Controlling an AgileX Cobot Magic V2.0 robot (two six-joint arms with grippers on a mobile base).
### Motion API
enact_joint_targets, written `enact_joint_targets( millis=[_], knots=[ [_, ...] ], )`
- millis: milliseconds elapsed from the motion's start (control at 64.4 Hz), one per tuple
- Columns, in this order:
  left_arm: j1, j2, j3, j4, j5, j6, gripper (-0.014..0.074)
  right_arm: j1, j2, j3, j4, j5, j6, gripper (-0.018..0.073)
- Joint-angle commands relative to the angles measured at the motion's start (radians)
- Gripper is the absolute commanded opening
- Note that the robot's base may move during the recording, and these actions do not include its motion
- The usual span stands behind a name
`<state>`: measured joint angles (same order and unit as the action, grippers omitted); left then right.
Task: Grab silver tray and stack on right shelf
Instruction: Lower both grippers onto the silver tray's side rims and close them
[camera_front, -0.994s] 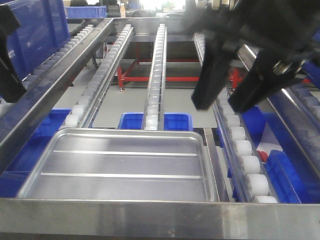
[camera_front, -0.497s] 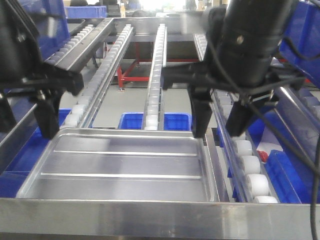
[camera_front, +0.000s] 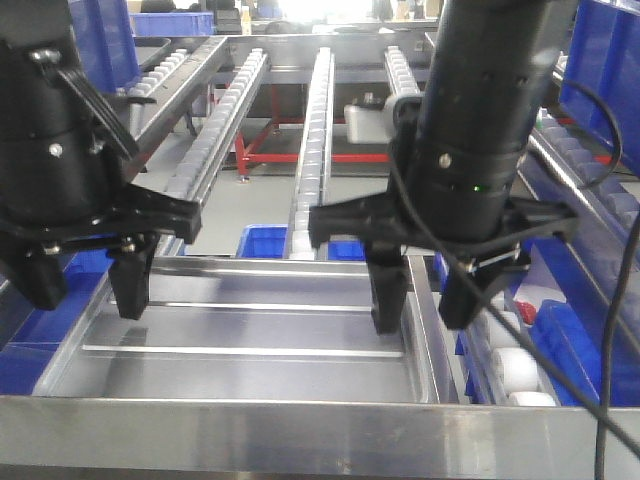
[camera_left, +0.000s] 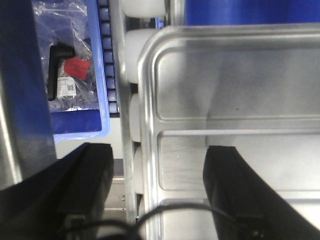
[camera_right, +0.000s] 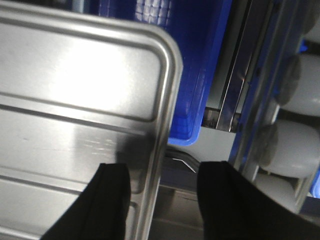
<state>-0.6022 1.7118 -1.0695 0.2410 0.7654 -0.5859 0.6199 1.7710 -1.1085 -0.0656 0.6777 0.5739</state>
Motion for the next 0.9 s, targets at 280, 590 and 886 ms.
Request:
enact_joint_targets(
  millis=[280,590,886],
  knots=[
    [-0.002,0.003,-0.027,0.015,-0.038,-0.016,0.0314,-0.001,-0.016,-0.03,-0.006,-0.056,-0.001,0.0425],
    [-0.002,0.003,-0.018,0.016,-0.067,-0.016,0.0047,-0.001,-0.015,-0.03,-0.006,-0.049,-0.001,0.009],
    [-0.002,0.005,0.006,0.016,-0.097,-0.049,-0.0093,-0.001,-0.015,-0.03,-0.006,-0.042,-0.001,0.0057]
  ],
)
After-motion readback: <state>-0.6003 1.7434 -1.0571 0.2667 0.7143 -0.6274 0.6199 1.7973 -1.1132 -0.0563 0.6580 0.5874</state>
